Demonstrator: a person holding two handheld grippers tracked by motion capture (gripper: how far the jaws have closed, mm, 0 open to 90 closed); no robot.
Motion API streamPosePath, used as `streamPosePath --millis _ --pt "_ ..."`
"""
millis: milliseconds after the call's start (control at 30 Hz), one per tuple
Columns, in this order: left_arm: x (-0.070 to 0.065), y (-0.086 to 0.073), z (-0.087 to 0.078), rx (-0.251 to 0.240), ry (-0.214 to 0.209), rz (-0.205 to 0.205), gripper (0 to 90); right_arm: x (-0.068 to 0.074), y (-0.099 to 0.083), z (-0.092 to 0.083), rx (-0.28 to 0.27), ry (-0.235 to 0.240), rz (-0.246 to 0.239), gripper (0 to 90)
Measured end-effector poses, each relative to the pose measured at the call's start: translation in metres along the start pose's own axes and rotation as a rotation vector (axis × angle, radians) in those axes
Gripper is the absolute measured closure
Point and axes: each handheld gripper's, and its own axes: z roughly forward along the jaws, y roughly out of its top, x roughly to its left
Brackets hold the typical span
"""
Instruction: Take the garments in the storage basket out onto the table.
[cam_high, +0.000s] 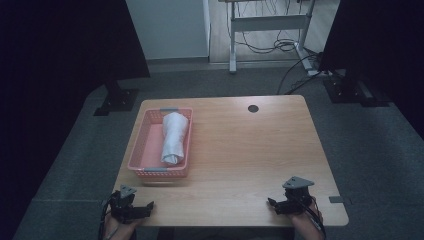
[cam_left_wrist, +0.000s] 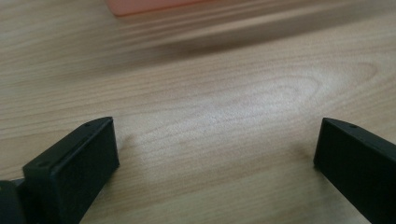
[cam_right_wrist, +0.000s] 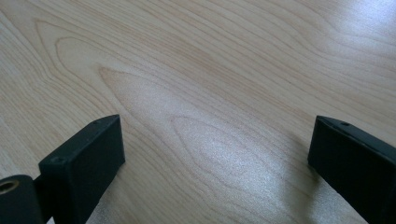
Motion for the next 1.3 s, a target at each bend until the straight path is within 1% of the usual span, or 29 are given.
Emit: streamPosePath --millis 200,467,633,833,900,967,1033,1300 --pt "-0.001 0.000 0.001 -0.008 0.006 -0.007 0.0 0.000 0.000 0.000 0.000 0.001 0.000 3.3" --pt "0.000 0.001 0.002 -0.009 -0.002 0.002 0.0 0.000 0.000 0.000 0.001 0.001 0.000 3.3" --pt "-0.002 0.003 0.001 0.010 0.007 -0.008 0.0 0.000 0.000 0.000 0.000 0.001 0.000 3.3" --pt "-0.003 0.005 0.000 0.027 0.020 -0.025 2.5 0.000 0.000 0.000 0.001 0.001 0.000 3.3" --pt "-0.004 0.006 -0.001 0.034 0.029 -0.022 2.6 0.000 0.000 0.000 0.001 0.001 0.000 3.3" --pt "-0.006 0.007 -0.002 0.031 0.033 -0.021 2.6 0.000 0.000 0.000 0.001 0.001 0.000 3.3" --pt "-0.007 0.009 -0.004 0.022 0.021 -0.027 2.7 0.000 0.000 0.000 0.001 0.001 0.000 3.3" --pt "-0.008 0.015 -0.013 -0.010 0.014 -0.033 3.0 0.000 0.000 0.000 0.000 0.001 0.000 3.3"
